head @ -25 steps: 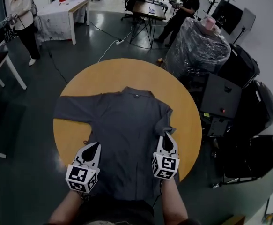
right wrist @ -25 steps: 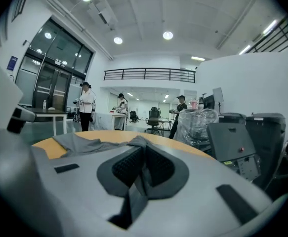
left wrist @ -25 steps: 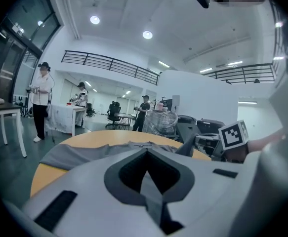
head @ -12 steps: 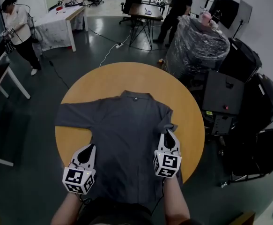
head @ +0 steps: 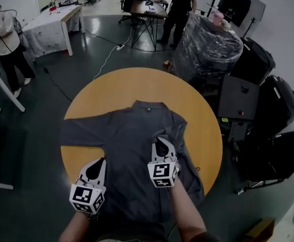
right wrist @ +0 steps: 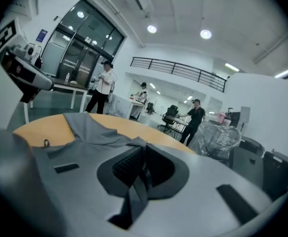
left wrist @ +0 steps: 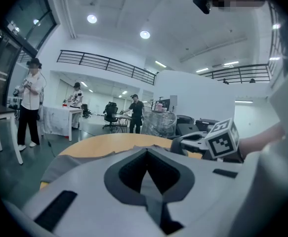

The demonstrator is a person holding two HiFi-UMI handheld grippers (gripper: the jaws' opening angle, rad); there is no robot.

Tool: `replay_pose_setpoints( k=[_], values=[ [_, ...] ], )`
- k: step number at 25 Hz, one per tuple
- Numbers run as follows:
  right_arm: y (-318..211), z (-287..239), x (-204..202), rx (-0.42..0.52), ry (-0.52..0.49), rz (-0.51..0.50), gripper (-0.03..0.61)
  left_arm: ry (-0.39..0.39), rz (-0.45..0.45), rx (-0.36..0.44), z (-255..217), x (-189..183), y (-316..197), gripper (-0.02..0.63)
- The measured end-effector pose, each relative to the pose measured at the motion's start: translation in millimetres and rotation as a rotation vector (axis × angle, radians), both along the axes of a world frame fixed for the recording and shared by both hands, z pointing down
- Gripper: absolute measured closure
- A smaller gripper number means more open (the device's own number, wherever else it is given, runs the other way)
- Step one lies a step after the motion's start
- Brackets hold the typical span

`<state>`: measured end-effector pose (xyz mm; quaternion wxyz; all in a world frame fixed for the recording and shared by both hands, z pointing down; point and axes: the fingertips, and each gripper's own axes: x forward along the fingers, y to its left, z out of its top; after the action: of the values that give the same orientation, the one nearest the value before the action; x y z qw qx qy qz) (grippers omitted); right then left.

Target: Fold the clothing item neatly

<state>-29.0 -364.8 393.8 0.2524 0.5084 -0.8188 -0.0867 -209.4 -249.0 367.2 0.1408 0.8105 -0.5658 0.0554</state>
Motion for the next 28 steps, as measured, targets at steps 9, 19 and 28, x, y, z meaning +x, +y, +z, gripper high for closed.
replay_pose_setpoints(
  k=[9,19,28],
  values=[
    [11,111,-68,-0.302,0.170,-0.168,0.522,0.008,0.123,-0.044,30,-18,-29,0.606],
    [47,110,-79,-0.268,0.268,-0.287,0.436,0.019,0.151,-0.079,45,-27,-39,0.606],
    [63,52,-60,-0.028,0.049,-0.195,0.430,0.021,0.167,-0.072,49,-26,-46,0.606]
  ],
)
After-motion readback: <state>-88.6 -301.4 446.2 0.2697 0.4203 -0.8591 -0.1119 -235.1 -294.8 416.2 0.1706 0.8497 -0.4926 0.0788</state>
